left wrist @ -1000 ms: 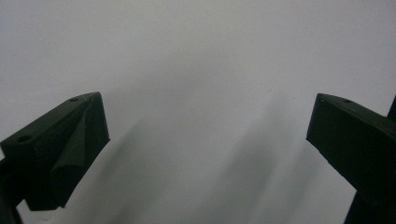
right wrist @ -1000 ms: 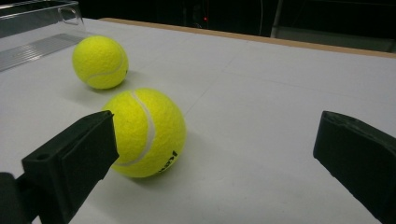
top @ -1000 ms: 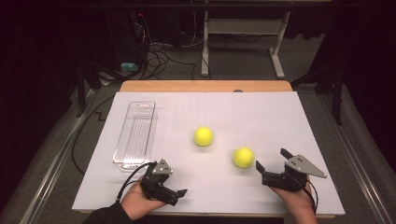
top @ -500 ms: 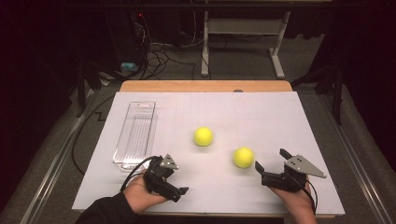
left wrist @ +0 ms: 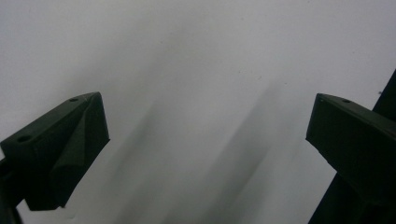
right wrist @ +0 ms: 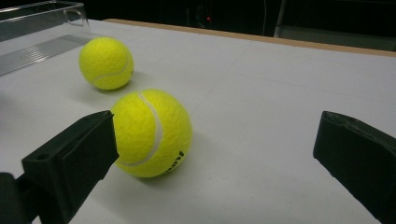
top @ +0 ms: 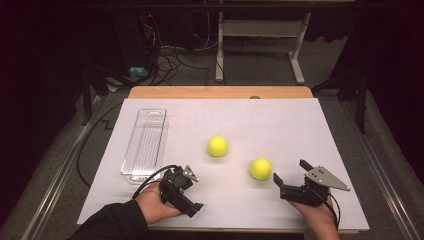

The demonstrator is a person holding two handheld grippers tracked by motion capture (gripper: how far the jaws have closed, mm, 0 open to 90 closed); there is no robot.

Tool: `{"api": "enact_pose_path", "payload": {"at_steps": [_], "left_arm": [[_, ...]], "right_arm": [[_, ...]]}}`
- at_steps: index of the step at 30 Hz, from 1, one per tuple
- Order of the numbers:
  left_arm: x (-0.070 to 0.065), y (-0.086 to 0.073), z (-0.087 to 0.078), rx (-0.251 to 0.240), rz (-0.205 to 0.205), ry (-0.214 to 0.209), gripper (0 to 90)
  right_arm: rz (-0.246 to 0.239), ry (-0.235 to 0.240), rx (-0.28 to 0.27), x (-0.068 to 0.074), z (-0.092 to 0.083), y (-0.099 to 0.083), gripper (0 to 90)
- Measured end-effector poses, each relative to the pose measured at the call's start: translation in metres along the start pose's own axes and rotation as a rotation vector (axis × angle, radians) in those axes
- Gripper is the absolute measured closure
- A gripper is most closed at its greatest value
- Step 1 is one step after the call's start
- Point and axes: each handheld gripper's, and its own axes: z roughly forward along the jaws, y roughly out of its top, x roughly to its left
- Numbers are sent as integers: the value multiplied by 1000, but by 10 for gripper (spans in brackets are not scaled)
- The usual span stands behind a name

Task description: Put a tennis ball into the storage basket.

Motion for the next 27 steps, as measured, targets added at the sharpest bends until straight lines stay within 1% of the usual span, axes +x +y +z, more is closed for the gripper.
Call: {"api": "enact_pose_path", "payload": {"at_steps": [3,6,11,13,17,19,27], "left_arm": [[1,2,-1,20,-1,2,1],[2,4,-2,49,9,-1,4],[4,6,-2,89,8,3,4],[4,7,-2,97,2,3,4],[4,9,-4,111,4,5,4],[5,11,-5,122,7,-1,4],[9,20,-7,151,-16,-25,5]], "right_arm": [[-2,0,1,0,0,0,0],[-1,2,0,1,0,0,0],[-5,3,0,1,-1,1,0],[-5,5,-1,1,-1,1,0],[-5,5,-2,1,-1,1,0],[-3,5,-1,1,-1,1,0],[-4,6,-3,2,-2,1,0]]}}
